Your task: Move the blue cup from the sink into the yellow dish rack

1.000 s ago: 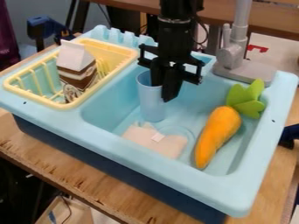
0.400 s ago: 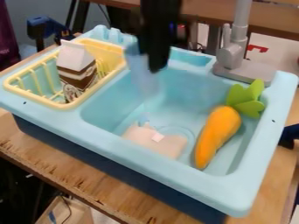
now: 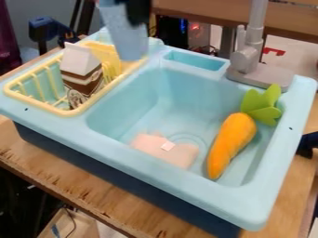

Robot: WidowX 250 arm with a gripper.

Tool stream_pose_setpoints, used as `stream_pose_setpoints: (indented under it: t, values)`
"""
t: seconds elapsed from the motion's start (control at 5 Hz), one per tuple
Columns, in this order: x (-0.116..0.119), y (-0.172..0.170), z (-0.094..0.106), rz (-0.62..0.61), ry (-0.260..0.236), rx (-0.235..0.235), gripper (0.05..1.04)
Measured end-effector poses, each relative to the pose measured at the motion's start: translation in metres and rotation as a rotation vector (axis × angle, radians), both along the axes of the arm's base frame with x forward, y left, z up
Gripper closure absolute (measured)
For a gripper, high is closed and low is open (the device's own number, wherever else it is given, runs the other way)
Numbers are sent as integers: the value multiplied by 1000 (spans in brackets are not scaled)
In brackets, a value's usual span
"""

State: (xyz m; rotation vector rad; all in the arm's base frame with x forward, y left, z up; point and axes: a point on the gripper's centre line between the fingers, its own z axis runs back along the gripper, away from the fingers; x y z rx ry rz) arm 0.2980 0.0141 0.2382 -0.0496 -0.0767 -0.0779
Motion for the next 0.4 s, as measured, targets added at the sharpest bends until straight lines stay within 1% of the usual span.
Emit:
stream_pose_setpoints:
  t: [0.2,0.4]
  values:
    - [1,25,19,54,-39,18,990]
    - [15,43,8,92,-26,68,990]
